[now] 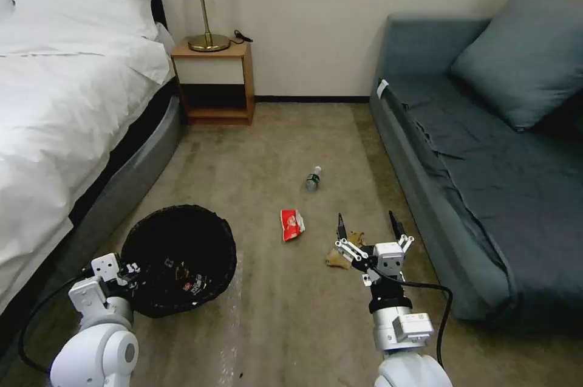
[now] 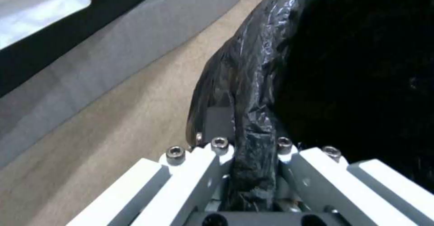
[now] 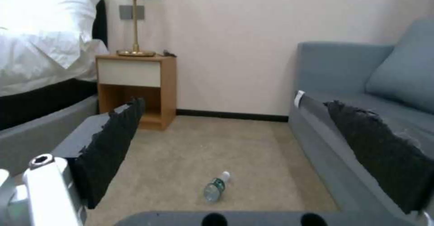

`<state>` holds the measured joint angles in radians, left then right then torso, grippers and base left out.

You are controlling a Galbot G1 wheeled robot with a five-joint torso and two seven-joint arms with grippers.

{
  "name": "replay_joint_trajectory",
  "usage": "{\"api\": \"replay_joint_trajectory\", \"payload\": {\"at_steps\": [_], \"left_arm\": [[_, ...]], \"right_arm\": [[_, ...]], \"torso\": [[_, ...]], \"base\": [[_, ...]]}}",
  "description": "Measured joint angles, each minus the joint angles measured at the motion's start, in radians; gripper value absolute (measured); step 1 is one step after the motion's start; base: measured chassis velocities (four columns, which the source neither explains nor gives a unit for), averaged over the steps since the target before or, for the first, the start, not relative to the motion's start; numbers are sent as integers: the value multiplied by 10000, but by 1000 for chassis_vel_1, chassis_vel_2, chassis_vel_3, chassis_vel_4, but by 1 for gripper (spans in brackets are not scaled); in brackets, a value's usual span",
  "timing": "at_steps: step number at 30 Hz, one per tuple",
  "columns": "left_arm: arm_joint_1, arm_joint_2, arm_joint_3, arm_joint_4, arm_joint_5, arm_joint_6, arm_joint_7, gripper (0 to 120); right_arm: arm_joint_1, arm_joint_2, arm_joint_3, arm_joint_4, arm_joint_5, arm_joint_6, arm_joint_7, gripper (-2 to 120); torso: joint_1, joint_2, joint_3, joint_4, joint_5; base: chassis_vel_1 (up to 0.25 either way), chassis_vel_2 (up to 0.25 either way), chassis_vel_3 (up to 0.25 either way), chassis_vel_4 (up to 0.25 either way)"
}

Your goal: Pick up the trash bin, then pick up the garbage on the floor and place it into the trash bin.

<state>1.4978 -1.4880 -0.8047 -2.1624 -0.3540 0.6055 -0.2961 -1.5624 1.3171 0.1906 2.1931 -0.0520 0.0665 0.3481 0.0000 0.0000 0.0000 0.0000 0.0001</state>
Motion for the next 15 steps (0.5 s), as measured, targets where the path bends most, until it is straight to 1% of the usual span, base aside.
{"api": "replay_joint_trajectory", "payload": {"at_steps": [5,15], "left_arm": [[-44,11,-7,6,-32,25,-3,3],[-91,-1,-106,-56,-62,38,-12,3]], "right_arm": [[115,-34,-14,-129,105,-76,0,100],[385,-100,-141,-489,210,-209,-1,100]], "torso": [[-1,0,0,0,-1],[0,0,0,-1,-1]], "base": [[-114,128,112,-119],[-145,123,125,-125]]}}
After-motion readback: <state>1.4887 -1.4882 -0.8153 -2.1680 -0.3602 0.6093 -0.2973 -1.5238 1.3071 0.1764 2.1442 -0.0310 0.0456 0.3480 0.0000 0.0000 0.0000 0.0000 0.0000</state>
